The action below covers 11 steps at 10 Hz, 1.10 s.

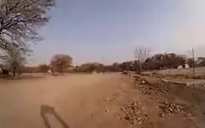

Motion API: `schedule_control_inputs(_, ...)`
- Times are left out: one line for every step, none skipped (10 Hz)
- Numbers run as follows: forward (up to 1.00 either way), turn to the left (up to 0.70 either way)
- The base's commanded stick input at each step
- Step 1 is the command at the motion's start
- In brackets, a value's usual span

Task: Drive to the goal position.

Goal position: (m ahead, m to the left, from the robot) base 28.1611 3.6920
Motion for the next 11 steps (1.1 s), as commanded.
schedule_control_inputs(0.70,0.00)
schedule_control_inputs(0.70,0.00)
schedule_control_inputs(0.70,0.00)
schedule_control_inputs(0.70,0.00)
schedule_control_inputs(0.70,0.00)
schedule_control_inputs(0.70,0.00)
schedule_control_inputs(0.70,0.00)
schedule_control_inputs(0.70,0.00)
schedule_control_inputs(0.70,0.00)
schedule_control_inputs(0.70,0.00)
schedule_control_inputs(0.70,0.00)
